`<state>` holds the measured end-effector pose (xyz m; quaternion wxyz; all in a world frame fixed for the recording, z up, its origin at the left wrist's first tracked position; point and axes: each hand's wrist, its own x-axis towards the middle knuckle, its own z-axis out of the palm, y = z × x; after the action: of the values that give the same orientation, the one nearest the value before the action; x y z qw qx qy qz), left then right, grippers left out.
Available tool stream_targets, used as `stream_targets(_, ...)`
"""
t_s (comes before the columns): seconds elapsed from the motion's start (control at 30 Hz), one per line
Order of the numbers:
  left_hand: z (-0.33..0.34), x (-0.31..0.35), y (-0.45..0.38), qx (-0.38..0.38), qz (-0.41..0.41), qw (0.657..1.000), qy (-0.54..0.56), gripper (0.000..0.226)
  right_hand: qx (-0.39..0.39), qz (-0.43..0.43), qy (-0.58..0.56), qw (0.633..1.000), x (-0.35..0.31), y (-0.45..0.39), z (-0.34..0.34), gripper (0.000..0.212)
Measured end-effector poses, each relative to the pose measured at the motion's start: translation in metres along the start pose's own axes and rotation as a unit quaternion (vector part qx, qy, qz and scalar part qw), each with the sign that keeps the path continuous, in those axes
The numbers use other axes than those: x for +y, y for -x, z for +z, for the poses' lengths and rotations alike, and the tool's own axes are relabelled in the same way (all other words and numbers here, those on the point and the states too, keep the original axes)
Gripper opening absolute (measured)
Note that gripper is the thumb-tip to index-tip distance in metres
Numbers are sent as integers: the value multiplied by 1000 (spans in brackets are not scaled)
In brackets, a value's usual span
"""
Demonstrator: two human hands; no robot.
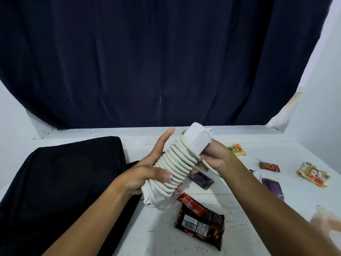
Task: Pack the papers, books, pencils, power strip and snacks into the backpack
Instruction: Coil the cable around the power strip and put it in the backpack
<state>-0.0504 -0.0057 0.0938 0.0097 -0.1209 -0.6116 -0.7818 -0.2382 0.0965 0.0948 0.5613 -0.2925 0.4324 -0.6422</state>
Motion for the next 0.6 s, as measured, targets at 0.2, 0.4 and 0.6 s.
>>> stream_targets(0.2,-3,5,-2,23,12,999,44,91,-23,-29,6,999,-15,7,2,28)
stream_targets(0.4,-7,14,-3,108,18,994,13,83,-53,-75,172,981,-24,27,8,35)
stream_targets(0.6,-10,14,-9,145,14,989,-12,84,27,-105,306,946,-26,37,28,37)
